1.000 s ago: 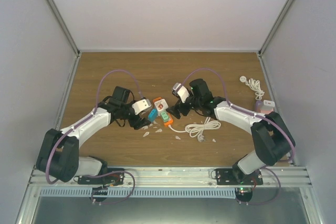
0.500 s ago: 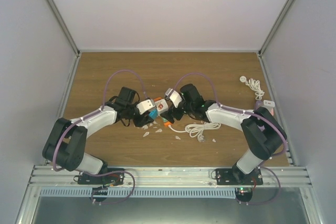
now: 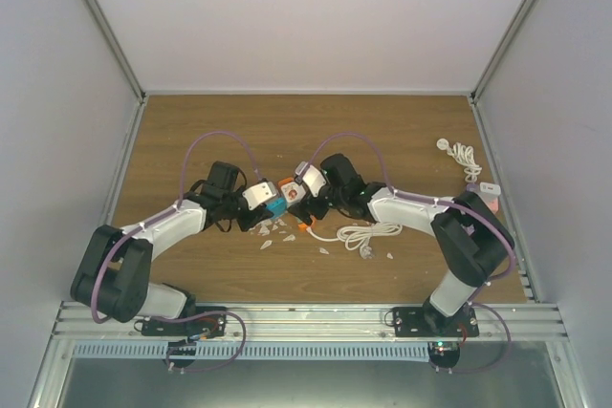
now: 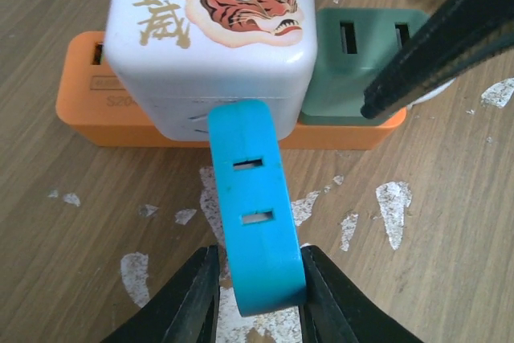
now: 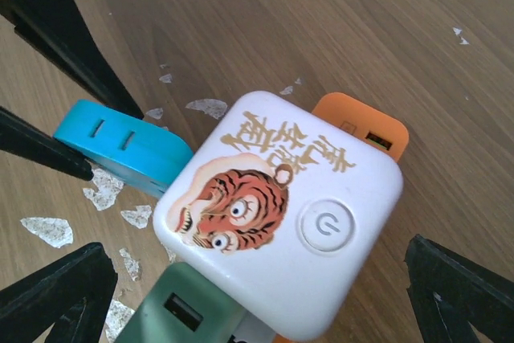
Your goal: Pull the plug off the socket
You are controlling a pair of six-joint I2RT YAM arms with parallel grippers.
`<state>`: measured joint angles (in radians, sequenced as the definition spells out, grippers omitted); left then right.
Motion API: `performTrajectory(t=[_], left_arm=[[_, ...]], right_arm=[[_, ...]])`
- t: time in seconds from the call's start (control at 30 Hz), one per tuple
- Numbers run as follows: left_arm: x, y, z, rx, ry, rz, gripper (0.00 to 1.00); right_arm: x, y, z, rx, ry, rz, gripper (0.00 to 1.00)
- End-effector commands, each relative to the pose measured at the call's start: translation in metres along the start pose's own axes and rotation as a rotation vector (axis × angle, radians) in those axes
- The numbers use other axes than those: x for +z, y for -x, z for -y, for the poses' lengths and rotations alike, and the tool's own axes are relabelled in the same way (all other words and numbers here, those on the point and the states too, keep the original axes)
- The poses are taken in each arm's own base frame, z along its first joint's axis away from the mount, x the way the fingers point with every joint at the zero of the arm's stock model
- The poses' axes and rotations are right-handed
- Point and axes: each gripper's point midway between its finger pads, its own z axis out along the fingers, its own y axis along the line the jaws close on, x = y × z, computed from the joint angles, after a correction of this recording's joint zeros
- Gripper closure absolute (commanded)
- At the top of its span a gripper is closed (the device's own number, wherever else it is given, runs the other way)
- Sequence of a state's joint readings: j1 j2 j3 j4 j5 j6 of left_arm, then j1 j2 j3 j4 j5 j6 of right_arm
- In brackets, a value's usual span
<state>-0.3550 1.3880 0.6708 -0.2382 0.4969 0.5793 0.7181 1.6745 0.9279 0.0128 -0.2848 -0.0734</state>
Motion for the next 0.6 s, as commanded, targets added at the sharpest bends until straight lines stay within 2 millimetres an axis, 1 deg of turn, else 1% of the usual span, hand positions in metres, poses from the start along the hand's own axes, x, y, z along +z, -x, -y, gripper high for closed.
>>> performTrajectory(t=[0.0,0.17,0.27,0.4,0.57], left_arm=[[-0.008,0.015,-0.007,0.07,0.039,0.086,0.7],[-0.01,0.014,-0.011,0.078,0.053,0.09,0.64],[-0.009,0.014,-0.009,0.083,0.036,0.096,0.62],[-0.006,0.016,-0.009,0.078,0.023,0.104,0.63],[-0.003,0.019,-0.01,0.066,0.012,0.112,0.67]], right_arm=[[0.006,0.01,-0.004,-0.022,-0.008,0.009,0.0],[0.013,0.013,0.001,-0.016,-0.021,-0.001,0.01],[0.015,0.014,0.002,-0.015,-0.021,0.0,0.06],[0.017,0.012,0.002,-0.017,-0.024,-0.009,0.13],[0.018,0.009,0.006,-0.02,-0.042,-0.016,0.19]])
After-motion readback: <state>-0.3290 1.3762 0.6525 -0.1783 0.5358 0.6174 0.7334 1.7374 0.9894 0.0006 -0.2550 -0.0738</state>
